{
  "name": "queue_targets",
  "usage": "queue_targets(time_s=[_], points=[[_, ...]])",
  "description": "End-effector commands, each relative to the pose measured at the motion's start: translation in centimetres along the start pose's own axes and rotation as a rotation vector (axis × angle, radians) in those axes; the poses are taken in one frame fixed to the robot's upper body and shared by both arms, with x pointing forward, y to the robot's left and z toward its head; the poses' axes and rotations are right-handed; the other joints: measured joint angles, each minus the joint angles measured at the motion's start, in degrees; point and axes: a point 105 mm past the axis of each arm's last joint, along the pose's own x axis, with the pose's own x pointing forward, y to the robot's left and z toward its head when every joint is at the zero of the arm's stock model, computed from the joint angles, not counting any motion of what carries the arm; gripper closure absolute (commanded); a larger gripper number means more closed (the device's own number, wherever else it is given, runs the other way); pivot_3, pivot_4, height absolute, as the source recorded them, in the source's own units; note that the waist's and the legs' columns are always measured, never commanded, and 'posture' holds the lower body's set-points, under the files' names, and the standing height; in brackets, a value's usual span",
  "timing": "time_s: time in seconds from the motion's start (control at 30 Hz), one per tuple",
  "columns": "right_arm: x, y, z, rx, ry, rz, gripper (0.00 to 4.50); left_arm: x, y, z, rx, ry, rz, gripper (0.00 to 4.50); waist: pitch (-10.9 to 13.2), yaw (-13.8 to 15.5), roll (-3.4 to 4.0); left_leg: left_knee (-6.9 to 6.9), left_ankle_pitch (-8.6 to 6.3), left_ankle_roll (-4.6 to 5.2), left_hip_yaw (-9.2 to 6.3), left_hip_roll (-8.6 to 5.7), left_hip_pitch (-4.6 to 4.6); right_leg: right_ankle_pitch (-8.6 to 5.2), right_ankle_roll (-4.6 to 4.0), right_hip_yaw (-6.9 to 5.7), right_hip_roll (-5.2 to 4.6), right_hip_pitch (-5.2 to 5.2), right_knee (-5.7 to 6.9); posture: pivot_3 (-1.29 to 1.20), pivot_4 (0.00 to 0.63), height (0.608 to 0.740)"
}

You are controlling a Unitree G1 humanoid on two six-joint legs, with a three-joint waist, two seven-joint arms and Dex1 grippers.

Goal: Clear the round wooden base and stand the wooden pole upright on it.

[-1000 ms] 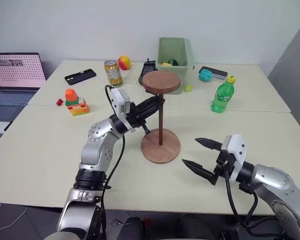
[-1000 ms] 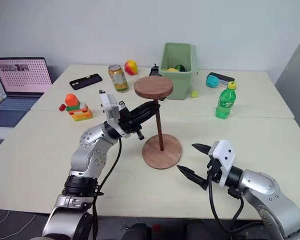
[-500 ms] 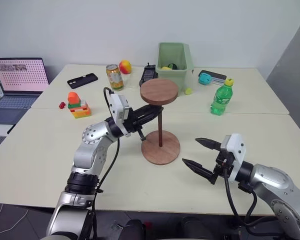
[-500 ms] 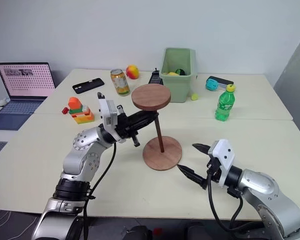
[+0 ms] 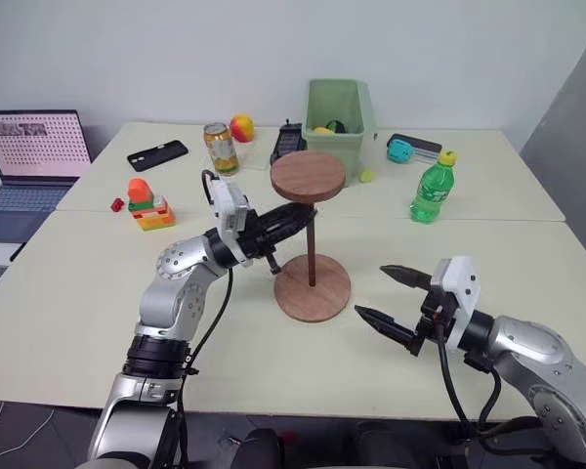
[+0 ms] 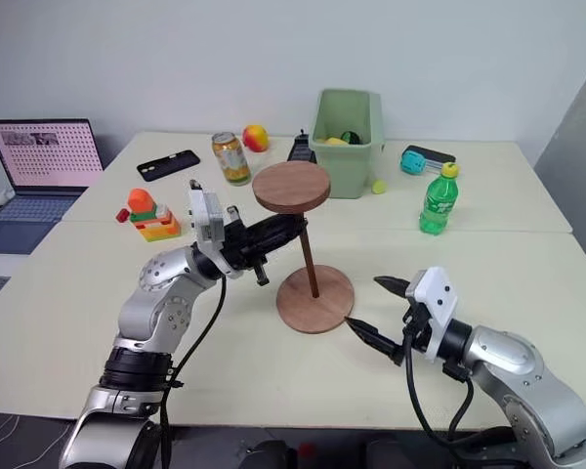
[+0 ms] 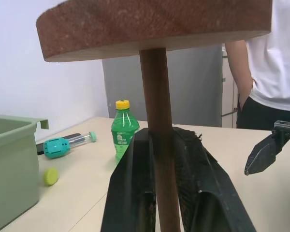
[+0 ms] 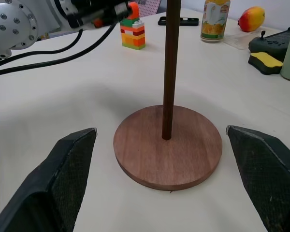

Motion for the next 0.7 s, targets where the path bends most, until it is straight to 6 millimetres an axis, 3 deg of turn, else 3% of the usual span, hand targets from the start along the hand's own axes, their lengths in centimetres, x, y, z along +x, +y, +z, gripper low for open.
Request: queue_targets(time_s=[0.03,0.1,0.23,0.37,0.5,0.6,0.7], points=[[0.2,0.1,0.6,-0.019,-0.028,0.022,0.00,-0.1,0.1,0.2,-0.015,0.036,-0.006,2.82,0.65,0.07,-0.33,0.01,0.01,-0.01,-0.02,0.02,-0.21,0.04,-0.05,0.00,0.03,-0.23,0.08,0.00,0.150,0.740],[0.2,0.1,0.6,-0.019,-0.029,0.025,0.00,-0.1,0.0,0.8,-0.011,0.038,-0.018,2.40,0.80,0.25,-0.56,0.14,0.06,-0.08,-0.14,0.10,-1.15,0.20,-0.31,-0.09,0.03,-1.19,0.36,0.00,0.150,0.740],[0.3,0.0,0.4,-0.019,-0.028,0.036,0.00,-0.4,-0.4,2.0,0.007,0.065,-0.057,1.67,0.82,0.37,-0.56,0.19,0.21,-0.34,-0.18,0.16,-2.06,0.20,-0.32,-0.15,-0.13,-1.97,0.30,0.00,0.150,0.740],[0.4,-0.1,0.2,-0.022,-0.028,0.044,0.00,-1.0,-1.2,2.5,0.013,0.109,-0.111,0.94,0.92,0.36,-0.56,0.17,0.12,-0.18,-0.05,0.06,-2.06,0.18,-0.29,-0.12,-0.41,-1.98,0.26,0.00,0.150,0.740],[0.3,-0.7,0.2,-0.038,-0.016,0.070,0.00,-3.1,-2.1,4.1,0.030,0.230,-0.239,0.16,1.12,0.23,-0.54,0.22,0.10,-0.08,-0.07,0.04,-2.01,0.18,-0.29,-0.14,-0.37,-1.96,0.35,0.00,0.150,0.740],[0.1,-1.2,0.3,-0.054,-0.004,0.087,0.00,-5.1,-1.8,5.0,0.060,0.348,-0.275,0.06,1.24,0.10,-0.46,0.19,0.09,-0.08,-0.06,0.04,-1.97,0.18,-0.29,-0.18,-0.25,-1.97,0.36,0.00,0.150,0.740],[-0.6,-2.2,0.4,-0.076,0.021,0.113,0.00,-8.1,1.0,5.5,0.166,0.537,-0.130,0.06,1.51,0.05,-0.43,0.17,0.09,-0.07,-0.06,0.05,-1.97,0.18,-0.29,-0.21,-0.21,-1.99,0.35,0.00,0.150,0.740]])
